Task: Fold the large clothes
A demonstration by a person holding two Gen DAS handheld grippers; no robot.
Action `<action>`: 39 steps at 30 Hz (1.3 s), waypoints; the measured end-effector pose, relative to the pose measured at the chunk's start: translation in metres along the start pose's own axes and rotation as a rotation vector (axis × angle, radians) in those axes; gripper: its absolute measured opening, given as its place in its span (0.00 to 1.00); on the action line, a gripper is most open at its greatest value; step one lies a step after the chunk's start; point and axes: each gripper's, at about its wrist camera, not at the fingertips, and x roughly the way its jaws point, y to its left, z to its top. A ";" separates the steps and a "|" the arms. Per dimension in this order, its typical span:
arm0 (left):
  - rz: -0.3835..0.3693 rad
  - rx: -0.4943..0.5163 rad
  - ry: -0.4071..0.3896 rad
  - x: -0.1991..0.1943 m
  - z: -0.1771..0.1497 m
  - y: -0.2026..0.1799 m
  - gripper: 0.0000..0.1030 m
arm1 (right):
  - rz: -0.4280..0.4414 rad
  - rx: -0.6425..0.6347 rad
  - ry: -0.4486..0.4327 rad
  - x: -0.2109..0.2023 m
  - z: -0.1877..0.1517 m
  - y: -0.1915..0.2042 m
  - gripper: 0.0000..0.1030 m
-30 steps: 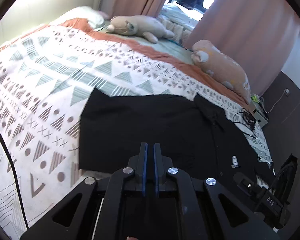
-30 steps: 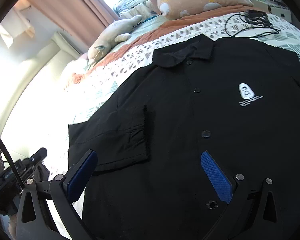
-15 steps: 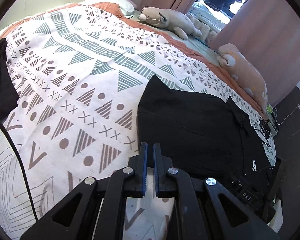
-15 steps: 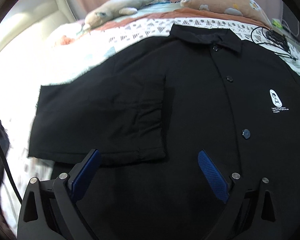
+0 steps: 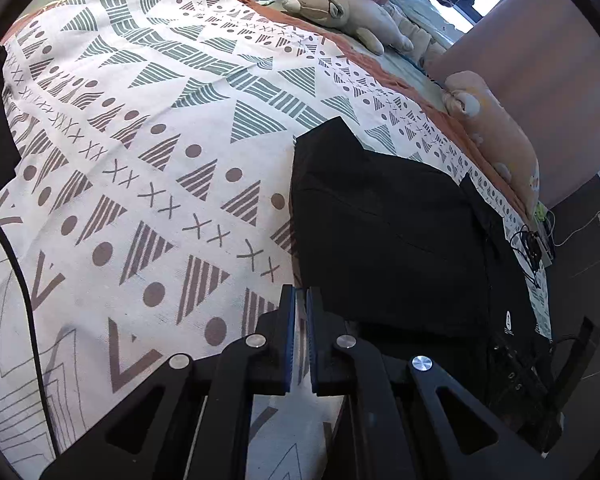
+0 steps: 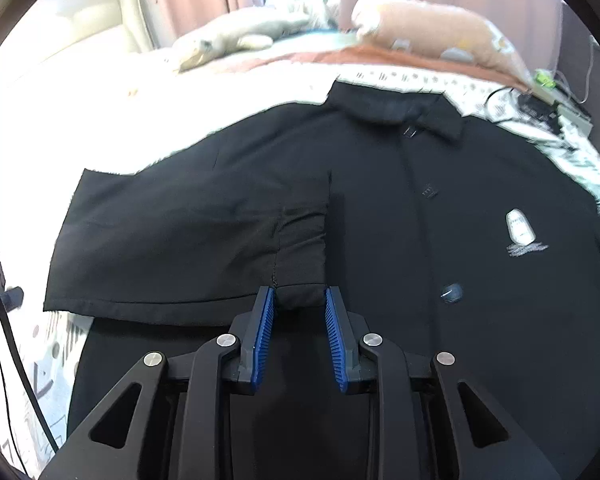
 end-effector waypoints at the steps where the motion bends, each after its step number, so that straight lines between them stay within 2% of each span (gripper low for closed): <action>1: -0.001 0.007 0.004 0.001 -0.001 -0.004 0.07 | -0.001 0.007 -0.011 -0.003 0.000 -0.004 0.22; 8: -0.015 0.083 0.024 0.010 -0.015 -0.041 0.07 | -0.002 0.129 -0.070 -0.031 -0.005 -0.055 0.22; 12: -0.007 0.137 0.046 0.023 -0.024 -0.061 0.07 | -0.037 0.187 -0.090 -0.043 -0.012 -0.092 0.22; 17: 0.006 0.171 0.079 0.038 -0.032 -0.076 0.07 | -0.082 0.226 -0.104 -0.049 -0.018 -0.120 0.22; 26: 0.052 0.223 0.108 0.058 -0.035 -0.087 0.07 | -0.159 0.300 -0.125 -0.041 -0.018 -0.159 0.22; 32: 0.077 0.242 0.127 0.068 -0.037 -0.087 0.07 | -0.179 0.404 -0.148 -0.026 -0.018 -0.185 0.22; 35: 0.085 0.271 0.131 0.071 -0.040 -0.091 0.07 | -0.194 0.439 -0.119 -0.016 -0.021 -0.196 0.24; 37: 0.098 0.301 0.139 0.074 -0.044 -0.095 0.07 | -0.199 0.491 -0.054 -0.002 -0.025 -0.206 0.24; 39: 0.132 0.343 0.154 0.080 -0.050 -0.099 0.07 | -0.168 0.556 -0.036 0.003 -0.028 -0.218 0.27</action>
